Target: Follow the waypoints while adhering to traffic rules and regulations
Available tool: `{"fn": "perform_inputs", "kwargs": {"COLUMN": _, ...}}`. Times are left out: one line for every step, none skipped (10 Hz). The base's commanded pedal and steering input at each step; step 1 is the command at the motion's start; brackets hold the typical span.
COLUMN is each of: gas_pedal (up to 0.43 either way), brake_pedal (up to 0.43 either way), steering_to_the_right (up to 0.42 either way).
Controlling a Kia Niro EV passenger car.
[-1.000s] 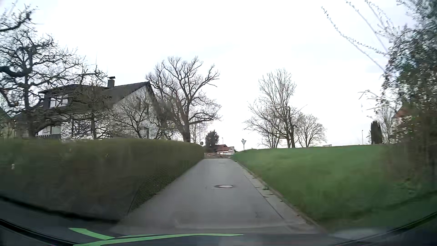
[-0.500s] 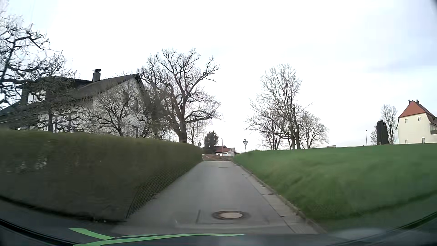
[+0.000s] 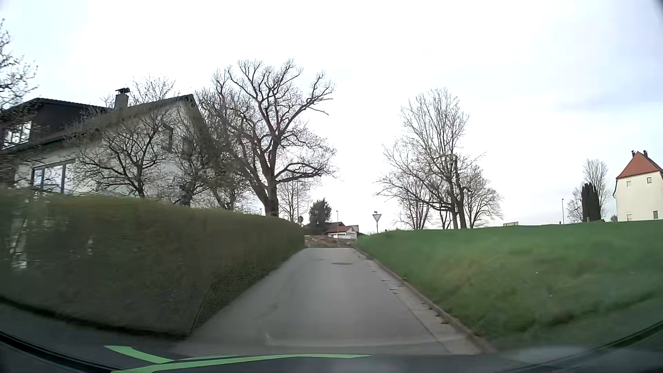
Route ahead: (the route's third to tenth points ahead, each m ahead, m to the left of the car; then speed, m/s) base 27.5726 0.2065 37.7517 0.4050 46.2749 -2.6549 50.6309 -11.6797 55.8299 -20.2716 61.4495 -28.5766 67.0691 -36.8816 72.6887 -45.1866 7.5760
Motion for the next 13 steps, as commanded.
{"fn": "perform_inputs", "kwargs": {"gas_pedal": 0.169, "brake_pedal": 0.000, "steering_to_the_right": -0.003}}
{"fn": "perform_inputs", "kwargs": {"gas_pedal": 0.169, "brake_pedal": 0.000, "steering_to_the_right": -0.004}}
{"fn": "perform_inputs", "kwargs": {"gas_pedal": 0.169, "brake_pedal": 0.000, "steering_to_the_right": -0.004}}
{"fn": "perform_inputs", "kwargs": {"gas_pedal": 0.169, "brake_pedal": 0.000, "steering_to_the_right": -0.004}}
{"fn": "perform_inputs", "kwargs": {"gas_pedal": 0.169, "brake_pedal": 0.000, "steering_to_the_right": -0.004}}
{"fn": "perform_inputs", "kwargs": {"gas_pedal": 0.169, "brake_pedal": 0.000, "steering_to_the_right": -0.004}}
{"fn": "perform_inputs", "kwargs": {"gas_pedal": 0.169, "brake_pedal": 0.000, "steering_to_the_right": -0.004}}
{"fn": "perform_inputs", "kwargs": {"gas_pedal": 0.169, "brake_pedal": 0.000, "steering_to_the_right": -0.004}}
{"fn": "perform_inputs", "kwargs": {"gas_pedal": 0.169, "brake_pedal": 0.000, "steering_to_the_right": -0.004}}
{"fn": "perform_inputs", "kwargs": {"gas_pedal": 0.169, "brake_pedal": 0.000, "steering_to_the_right": -0.003}}
{"fn": "perform_inputs", "kwargs": {"gas_pedal": 0.169, "brake_pedal": 0.000, "steering_to_the_right": -0.001}}
{"fn": "perform_inputs", "kwargs": {"gas_pedal": 0.169, "brake_pedal": 0.000, "steering_to_the_right": 0.002}}
{"fn": "perform_inputs", "kwargs": {"gas_pedal": 0.169, "brake_pedal": 0.000, "steering_to_the_right": 0.005}}
